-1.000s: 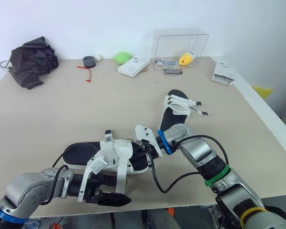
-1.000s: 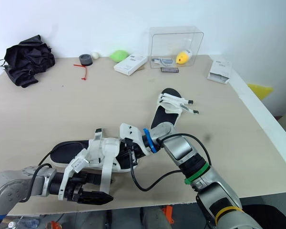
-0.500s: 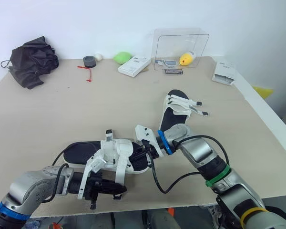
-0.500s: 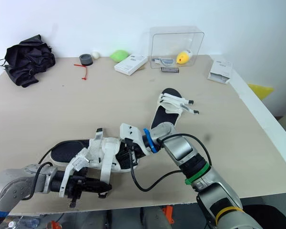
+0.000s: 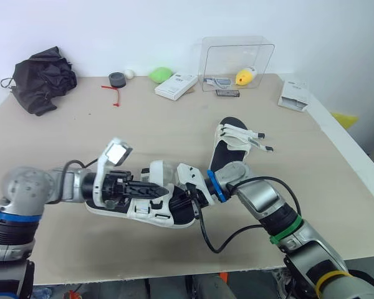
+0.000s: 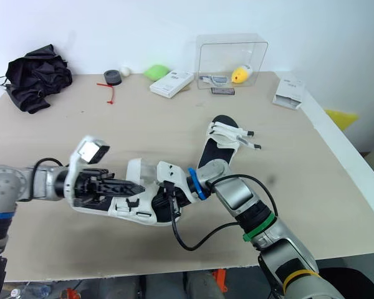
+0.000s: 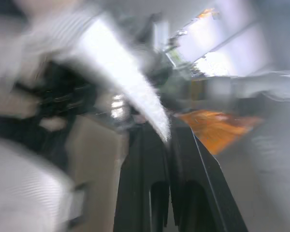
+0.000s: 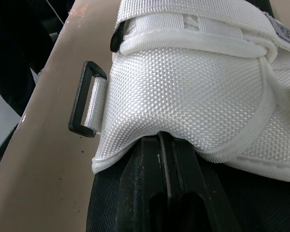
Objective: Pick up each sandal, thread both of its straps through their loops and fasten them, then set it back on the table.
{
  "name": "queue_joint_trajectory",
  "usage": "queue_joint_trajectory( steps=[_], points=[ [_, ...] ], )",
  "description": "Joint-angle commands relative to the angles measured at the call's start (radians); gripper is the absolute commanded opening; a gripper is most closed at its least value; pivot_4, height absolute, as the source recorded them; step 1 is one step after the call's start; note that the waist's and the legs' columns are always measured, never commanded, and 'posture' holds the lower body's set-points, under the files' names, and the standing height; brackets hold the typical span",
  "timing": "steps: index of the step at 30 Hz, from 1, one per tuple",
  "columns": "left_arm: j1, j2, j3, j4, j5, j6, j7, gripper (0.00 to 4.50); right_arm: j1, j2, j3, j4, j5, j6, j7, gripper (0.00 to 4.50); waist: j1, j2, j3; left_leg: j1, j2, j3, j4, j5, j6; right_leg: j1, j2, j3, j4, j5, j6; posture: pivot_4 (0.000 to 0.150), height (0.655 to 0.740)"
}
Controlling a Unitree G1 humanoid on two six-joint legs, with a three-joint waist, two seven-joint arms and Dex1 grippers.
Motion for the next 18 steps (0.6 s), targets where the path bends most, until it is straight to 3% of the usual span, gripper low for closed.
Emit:
queue_joint_trajectory(
  steps=[1, 8, 18],
  points=[
    [-0.015, -0.011, -0.062, 0.037, 0.129, -0.094, -0.085, 0.15, 0.031, -0.026, 0.041, 0.048, -0.049, 0.042, -0.027, 0.00, 0.001, 0.000, 0.000, 0.000, 0.000, 0.000, 0.000, 0.000, 0.000, 0.000, 0.000, 0.000, 0.000, 0.000, 0.000, 0.150, 0.7400],
    [-0.095, -0.106, -0.122, 0.124, 0.249, -0.141, -0.163, 0.15, 0.031, -0.025, 0.034, 0.042, -0.047, 0.054, -0.033, 0.00, 0.005, 0.000, 0.000, 0.000, -0.002, -0.002, 0.001, 0.001, 0.001, 0.002, -0.001, 0.000, 0.000, 0.001, 0.001, 0.150, 0.7400],
    [-0.048, -0.103, -0.132, 0.044, 0.264, -0.083, -0.201, 0.15, 0.042, -0.028, 0.031, 0.035, -0.047, 0.057, -0.039, 0.00, 0.005, 0.000, -0.001, 0.000, -0.004, -0.003, 0.002, 0.003, 0.003, 0.003, -0.002, 0.001, 0.000, 0.002, 0.004, 0.150, 0.7400]
  ],
)
